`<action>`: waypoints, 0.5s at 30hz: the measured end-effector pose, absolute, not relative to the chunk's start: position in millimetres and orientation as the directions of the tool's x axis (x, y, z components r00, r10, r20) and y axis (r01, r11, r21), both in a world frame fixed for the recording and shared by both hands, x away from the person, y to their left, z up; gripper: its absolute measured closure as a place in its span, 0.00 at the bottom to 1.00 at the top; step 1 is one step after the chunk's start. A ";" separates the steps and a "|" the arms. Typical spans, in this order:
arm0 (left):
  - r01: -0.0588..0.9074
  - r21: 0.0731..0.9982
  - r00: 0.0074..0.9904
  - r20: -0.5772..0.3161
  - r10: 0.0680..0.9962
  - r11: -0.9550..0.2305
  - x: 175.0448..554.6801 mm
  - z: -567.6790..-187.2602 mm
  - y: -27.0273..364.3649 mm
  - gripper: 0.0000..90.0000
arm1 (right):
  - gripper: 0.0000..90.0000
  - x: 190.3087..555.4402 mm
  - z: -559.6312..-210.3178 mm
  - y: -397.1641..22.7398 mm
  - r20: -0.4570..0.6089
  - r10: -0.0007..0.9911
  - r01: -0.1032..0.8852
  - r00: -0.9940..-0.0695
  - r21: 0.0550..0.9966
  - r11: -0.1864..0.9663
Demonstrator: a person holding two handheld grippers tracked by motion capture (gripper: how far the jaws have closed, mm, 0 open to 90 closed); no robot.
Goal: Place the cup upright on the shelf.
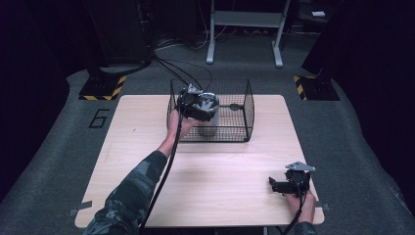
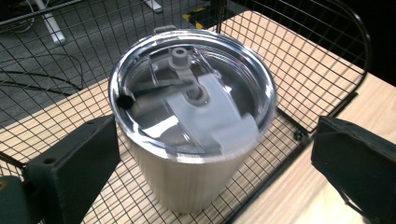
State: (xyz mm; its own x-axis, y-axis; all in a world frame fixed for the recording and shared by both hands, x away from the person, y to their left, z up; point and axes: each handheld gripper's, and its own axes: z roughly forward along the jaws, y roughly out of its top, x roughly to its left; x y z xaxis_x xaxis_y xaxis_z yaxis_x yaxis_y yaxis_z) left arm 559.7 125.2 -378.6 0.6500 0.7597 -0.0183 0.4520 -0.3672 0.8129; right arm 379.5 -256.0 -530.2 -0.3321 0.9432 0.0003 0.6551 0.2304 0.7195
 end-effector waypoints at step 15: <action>0.430 0.820 0.675 -0.014 0.737 -0.378 526.4 -365.4 138.8 0.04 | 0.00 379.5 -530.2 -256.1 0.000 0.943 0.655 -0.332 0.719 0.230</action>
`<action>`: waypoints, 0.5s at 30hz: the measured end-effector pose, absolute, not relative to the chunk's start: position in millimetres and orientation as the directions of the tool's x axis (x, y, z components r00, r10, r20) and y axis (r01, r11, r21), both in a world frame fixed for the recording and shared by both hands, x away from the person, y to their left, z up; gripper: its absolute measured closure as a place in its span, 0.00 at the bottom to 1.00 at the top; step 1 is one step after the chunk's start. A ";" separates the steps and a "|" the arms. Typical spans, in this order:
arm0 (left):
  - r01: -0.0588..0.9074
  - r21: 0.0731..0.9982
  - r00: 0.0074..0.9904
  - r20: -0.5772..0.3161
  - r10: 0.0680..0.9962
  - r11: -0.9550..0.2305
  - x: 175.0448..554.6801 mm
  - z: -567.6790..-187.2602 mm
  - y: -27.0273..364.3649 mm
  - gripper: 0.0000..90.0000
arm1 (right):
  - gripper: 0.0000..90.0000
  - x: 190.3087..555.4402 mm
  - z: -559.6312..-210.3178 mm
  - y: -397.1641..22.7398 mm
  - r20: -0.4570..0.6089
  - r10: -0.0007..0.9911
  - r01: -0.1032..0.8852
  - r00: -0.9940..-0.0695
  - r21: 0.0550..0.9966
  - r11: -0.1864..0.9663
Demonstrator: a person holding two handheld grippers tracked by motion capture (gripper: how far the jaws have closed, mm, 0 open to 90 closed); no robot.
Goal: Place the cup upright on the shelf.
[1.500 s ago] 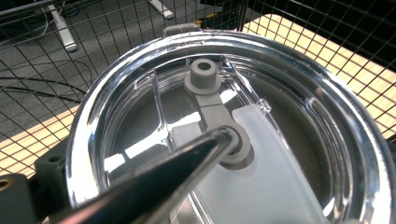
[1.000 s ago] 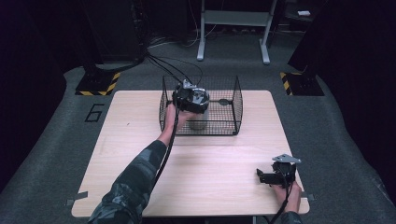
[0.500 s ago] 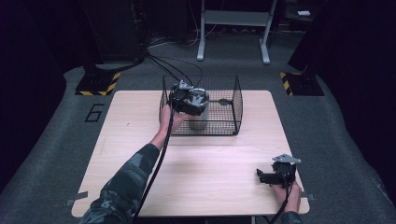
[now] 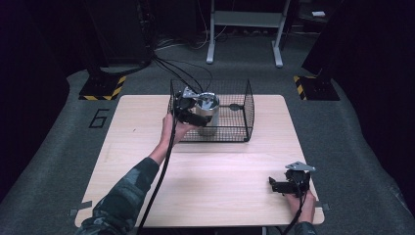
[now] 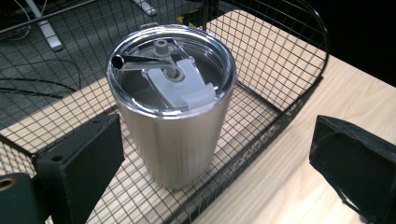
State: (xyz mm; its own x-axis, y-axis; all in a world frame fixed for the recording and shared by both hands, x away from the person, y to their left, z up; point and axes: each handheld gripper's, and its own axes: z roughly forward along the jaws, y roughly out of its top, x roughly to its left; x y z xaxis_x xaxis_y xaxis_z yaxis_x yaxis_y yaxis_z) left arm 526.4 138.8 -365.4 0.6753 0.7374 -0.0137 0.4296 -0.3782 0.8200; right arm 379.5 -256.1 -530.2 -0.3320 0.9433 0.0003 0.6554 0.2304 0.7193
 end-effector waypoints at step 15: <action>0.395 0.821 0.703 0.019 0.711 -0.412 478.3 -366.0 175.5 0.02 | 0.00 379.5 -530.2 -256.0 0.000 0.944 0.655 -0.331 0.720 0.230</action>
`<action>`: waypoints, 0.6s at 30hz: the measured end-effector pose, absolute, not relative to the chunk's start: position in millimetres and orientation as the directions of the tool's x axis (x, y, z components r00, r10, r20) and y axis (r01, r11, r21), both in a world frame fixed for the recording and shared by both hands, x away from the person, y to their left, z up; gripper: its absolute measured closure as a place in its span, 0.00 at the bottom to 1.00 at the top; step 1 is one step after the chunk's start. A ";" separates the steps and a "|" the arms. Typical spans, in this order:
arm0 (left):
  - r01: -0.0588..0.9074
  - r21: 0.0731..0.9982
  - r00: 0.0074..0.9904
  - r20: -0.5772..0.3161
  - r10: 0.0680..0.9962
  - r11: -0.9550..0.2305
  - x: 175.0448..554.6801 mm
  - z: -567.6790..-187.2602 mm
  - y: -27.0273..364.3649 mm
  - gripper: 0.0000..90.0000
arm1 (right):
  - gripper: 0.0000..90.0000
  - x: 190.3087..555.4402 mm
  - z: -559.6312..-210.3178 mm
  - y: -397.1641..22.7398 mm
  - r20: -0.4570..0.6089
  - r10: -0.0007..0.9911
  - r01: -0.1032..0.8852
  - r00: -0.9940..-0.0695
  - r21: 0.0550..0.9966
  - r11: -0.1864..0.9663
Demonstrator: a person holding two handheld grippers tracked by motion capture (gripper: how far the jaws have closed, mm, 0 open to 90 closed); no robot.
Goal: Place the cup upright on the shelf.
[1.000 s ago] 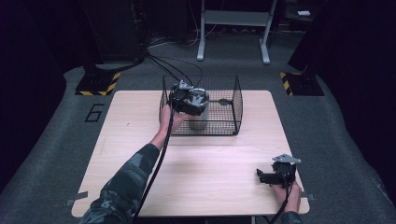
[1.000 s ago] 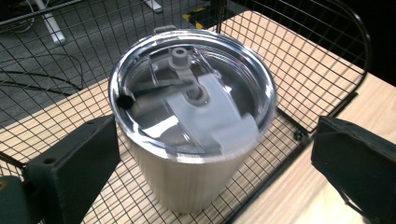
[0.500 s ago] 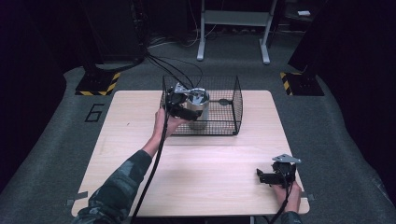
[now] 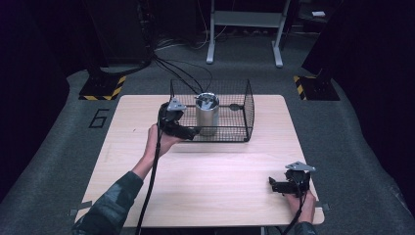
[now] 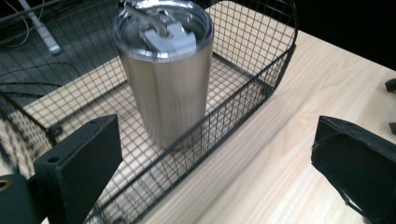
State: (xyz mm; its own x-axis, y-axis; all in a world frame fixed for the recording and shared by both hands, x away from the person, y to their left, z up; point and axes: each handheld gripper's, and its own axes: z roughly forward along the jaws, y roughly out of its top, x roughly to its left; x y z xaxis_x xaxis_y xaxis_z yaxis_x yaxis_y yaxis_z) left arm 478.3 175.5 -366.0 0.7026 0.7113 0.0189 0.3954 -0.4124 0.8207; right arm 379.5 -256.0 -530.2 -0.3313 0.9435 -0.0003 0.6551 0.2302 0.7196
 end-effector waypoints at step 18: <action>0.442 0.790 0.655 0.039 0.755 -0.425 418.1 -414.6 234.2 0.00 | 0.00 379.4 -530.1 -255.9 0.001 0.944 0.656 -0.329 0.719 0.228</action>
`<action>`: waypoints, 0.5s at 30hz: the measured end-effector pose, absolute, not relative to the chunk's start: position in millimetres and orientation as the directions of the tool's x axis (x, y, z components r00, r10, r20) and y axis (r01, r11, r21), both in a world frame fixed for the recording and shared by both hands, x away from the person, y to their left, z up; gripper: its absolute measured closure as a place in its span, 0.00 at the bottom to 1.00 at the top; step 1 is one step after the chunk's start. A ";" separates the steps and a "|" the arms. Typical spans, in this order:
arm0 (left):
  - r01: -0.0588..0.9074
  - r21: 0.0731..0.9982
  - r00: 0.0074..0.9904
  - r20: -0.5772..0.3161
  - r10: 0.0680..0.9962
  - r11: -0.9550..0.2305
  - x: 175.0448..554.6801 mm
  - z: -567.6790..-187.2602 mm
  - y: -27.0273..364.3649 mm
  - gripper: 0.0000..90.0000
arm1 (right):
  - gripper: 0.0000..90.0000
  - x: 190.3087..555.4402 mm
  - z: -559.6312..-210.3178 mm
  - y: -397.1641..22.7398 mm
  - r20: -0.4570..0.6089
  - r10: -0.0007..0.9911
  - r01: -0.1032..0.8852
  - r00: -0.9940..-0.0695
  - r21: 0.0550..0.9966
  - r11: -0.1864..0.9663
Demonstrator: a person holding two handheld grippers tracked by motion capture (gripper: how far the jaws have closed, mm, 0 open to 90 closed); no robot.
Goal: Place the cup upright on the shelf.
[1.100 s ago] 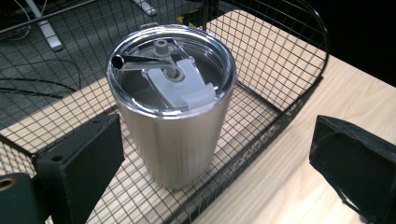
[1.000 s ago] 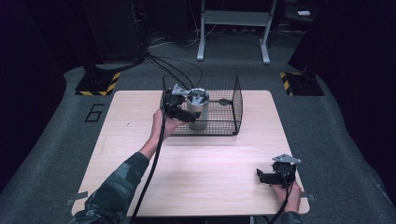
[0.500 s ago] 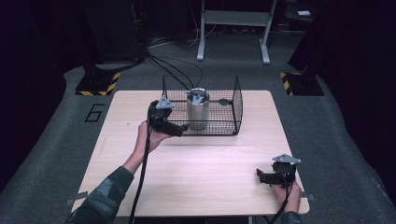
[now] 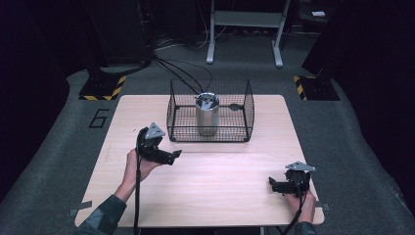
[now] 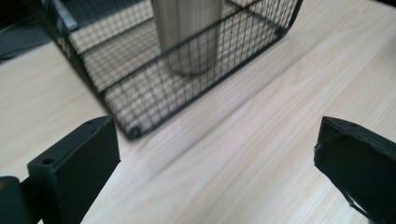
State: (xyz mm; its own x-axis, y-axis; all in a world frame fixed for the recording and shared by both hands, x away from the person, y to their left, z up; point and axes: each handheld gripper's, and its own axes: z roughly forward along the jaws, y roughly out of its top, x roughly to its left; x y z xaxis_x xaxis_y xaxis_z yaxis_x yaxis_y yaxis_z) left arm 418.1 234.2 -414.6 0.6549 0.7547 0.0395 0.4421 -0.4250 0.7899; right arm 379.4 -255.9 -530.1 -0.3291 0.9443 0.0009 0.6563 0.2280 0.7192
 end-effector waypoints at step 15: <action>0.577 0.741 0.514 -0.001 0.858 -0.345 382.3 -497.3 305.0 0.00 | 0.00 379.6 -530.2 -256.2 -0.001 0.943 0.654 -0.332 0.720 0.231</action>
